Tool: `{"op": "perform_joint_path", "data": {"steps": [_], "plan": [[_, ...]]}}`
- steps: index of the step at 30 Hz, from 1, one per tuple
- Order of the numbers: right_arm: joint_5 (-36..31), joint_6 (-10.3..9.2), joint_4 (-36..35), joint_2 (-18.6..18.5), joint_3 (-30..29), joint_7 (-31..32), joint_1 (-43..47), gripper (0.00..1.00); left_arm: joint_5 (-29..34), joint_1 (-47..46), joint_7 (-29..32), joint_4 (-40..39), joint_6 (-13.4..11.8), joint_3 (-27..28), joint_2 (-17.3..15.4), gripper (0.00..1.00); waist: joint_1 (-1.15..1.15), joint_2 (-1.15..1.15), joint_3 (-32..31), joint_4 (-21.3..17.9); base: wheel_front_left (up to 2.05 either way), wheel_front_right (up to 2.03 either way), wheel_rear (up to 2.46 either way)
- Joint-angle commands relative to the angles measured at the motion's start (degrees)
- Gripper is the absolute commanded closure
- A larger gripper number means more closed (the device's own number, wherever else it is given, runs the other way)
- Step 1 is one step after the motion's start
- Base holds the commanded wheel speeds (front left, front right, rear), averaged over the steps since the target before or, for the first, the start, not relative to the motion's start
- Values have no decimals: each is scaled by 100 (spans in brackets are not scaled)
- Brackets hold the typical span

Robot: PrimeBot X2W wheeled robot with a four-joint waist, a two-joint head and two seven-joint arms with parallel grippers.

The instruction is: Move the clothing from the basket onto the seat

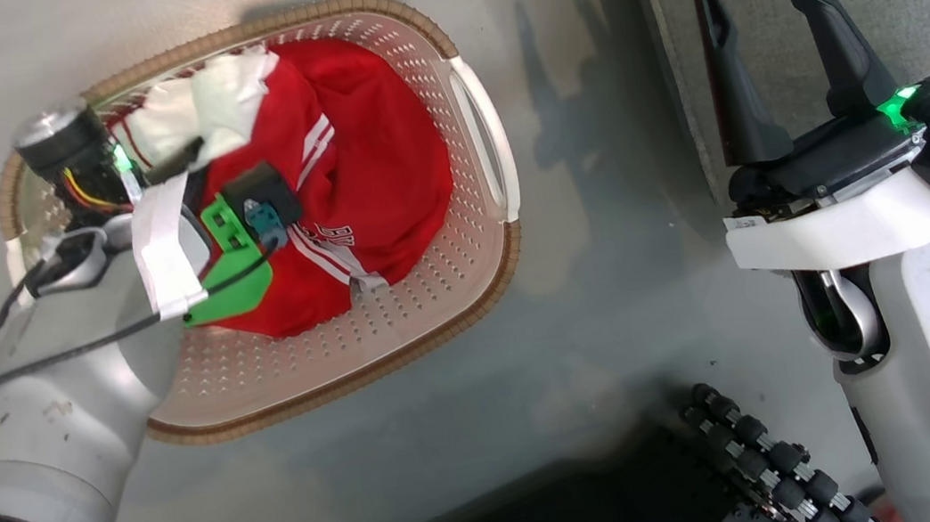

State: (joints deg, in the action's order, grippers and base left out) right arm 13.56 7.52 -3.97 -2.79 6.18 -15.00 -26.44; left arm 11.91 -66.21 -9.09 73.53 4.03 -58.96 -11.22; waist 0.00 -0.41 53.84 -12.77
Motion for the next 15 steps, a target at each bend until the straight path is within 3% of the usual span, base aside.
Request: {"op": "perform_joint_path", "data": {"steps": [1, 11, 15], "plan": [[-61, -6, 33, -17, -39, -27, 62, 0, -40, 154, -113, -7, -35, -3, 30, 100, 0, 41, -199, 88, 0, 0, 0], [-275, -6, 192, -19, -194, -27, 428, 0, -492, 1015, -603, -371, -116, 94, 284, 100, 0, 41, -1248, 473, 0, 0, 0], [-380, -6, 266, -21, -254, -27, 641, 0, -770, 1485, -611, -1079, -113, 189, 295, 100, 0, 41, -1790, 660, 0, 0, 0]]}}
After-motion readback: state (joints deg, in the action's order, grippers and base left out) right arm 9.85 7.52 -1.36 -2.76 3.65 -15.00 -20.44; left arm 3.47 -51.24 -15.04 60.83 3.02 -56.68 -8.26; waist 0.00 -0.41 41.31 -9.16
